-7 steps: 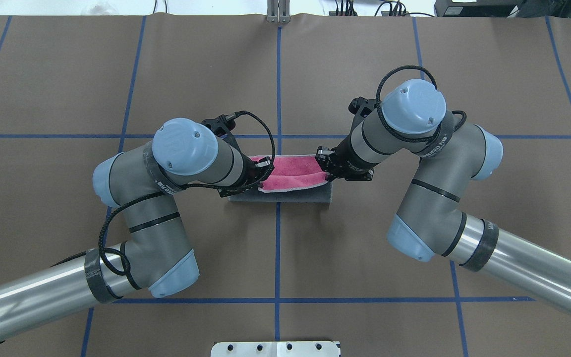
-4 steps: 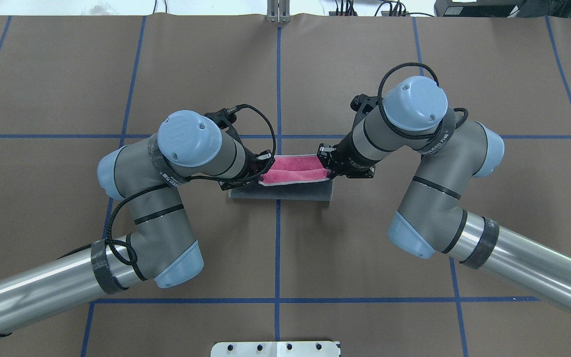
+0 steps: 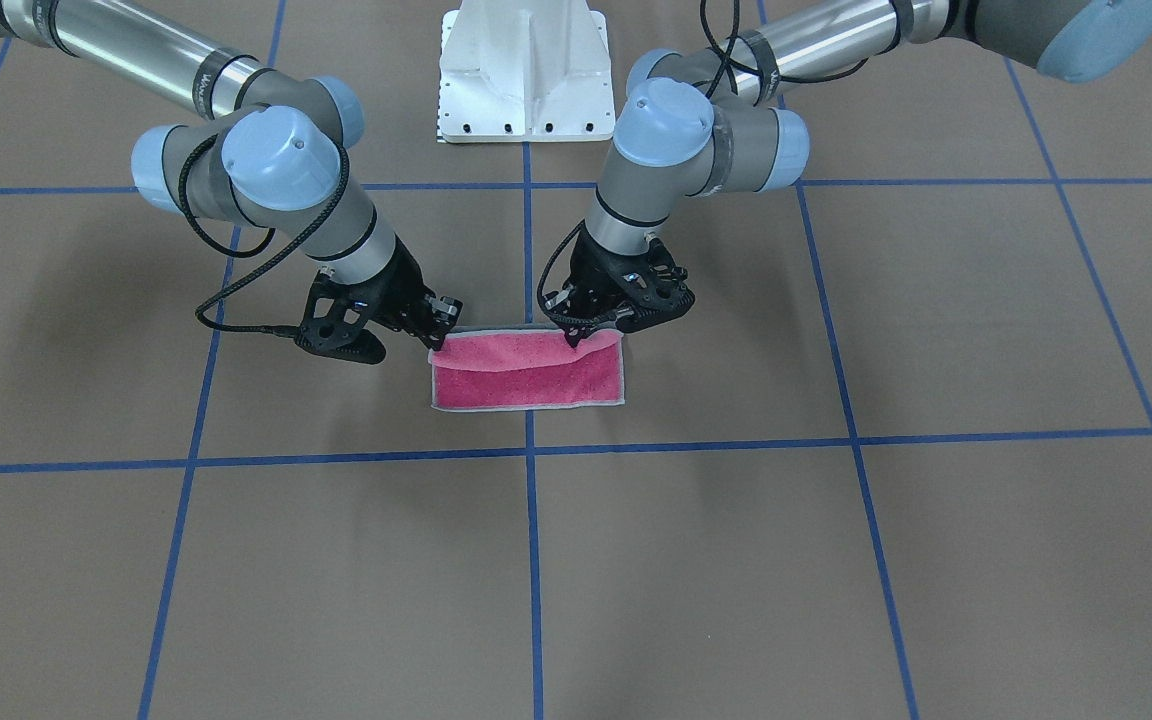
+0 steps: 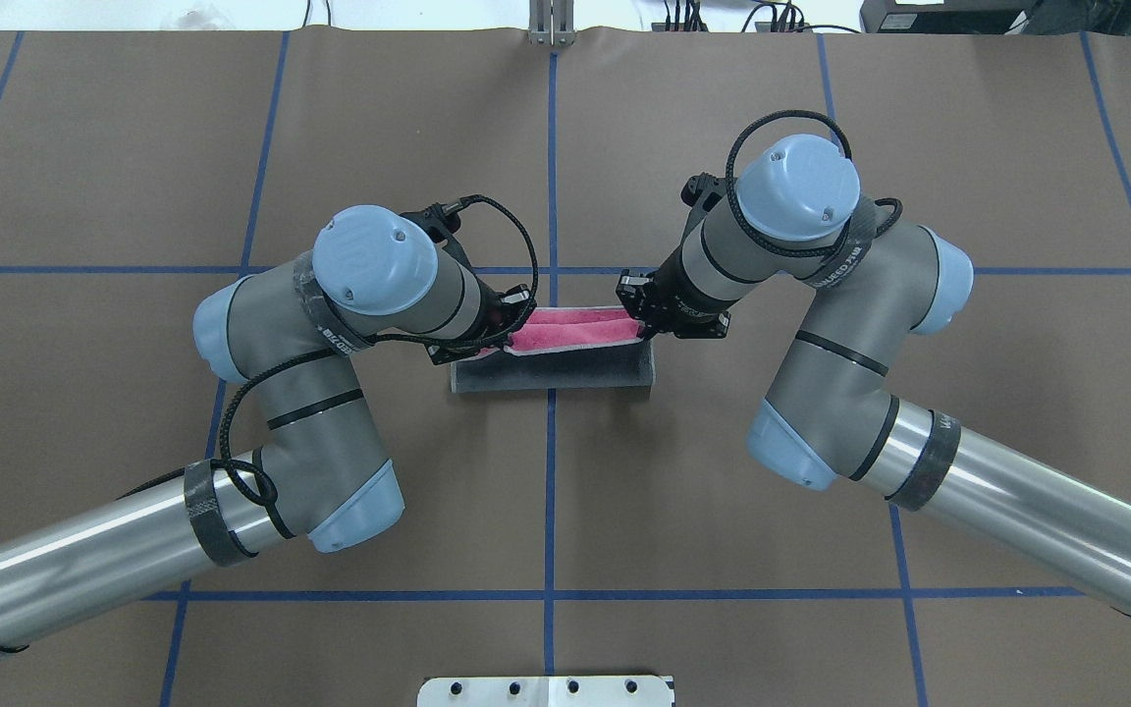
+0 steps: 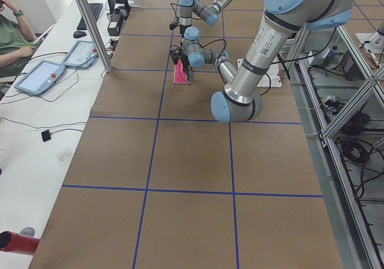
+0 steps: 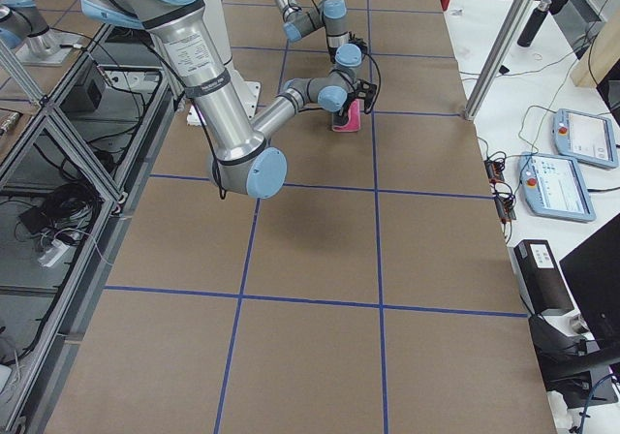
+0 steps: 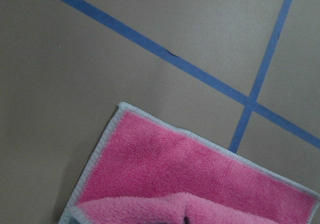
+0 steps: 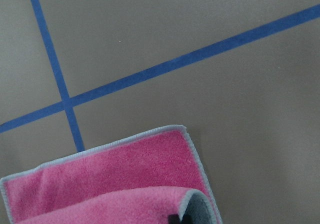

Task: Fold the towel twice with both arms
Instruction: 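Fold the held edge over toward the far edge with both grippers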

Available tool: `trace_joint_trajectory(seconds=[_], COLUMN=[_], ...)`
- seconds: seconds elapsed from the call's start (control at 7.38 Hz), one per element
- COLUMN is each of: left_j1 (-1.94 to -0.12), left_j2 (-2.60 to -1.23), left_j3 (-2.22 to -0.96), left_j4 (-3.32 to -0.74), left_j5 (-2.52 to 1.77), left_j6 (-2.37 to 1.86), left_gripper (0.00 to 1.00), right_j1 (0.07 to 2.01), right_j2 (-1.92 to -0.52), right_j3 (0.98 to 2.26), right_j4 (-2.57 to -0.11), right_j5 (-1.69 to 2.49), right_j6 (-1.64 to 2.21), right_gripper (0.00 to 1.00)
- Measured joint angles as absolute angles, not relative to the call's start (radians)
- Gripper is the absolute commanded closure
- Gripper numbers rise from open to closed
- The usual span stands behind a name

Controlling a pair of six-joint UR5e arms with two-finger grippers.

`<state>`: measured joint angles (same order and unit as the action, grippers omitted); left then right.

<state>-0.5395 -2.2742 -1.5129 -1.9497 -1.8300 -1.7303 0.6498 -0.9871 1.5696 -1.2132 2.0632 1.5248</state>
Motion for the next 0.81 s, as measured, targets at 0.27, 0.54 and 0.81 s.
trace_joint_trajectory(seconds=[0.27, 0.54, 0.81], left_j1=[-0.542, -0.547, -0.550], left_j2=[-2.288, -2.295, -2.297], left_j3=[-1.496, -1.490, -1.490], left_j4=[-1.950, -1.950, -1.950], left_j5=[-1.830, -1.830, -1.830], left_j6=[-1.731, -1.730, -1.726], left_gripper=[0.85, 0.10, 0.00], right_j1=[0.656, 0.659, 0.665], right_j2=[-0.986, -0.984, -0.981], right_j3=[1.563, 1.562, 1.560], right_j4=[-1.213, -1.213, -1.213], right_j5=[2.064, 2.064, 2.063], right_j6=[1.525, 1.525, 1.527], right_gripper=[0.60, 0.02, 0.02])
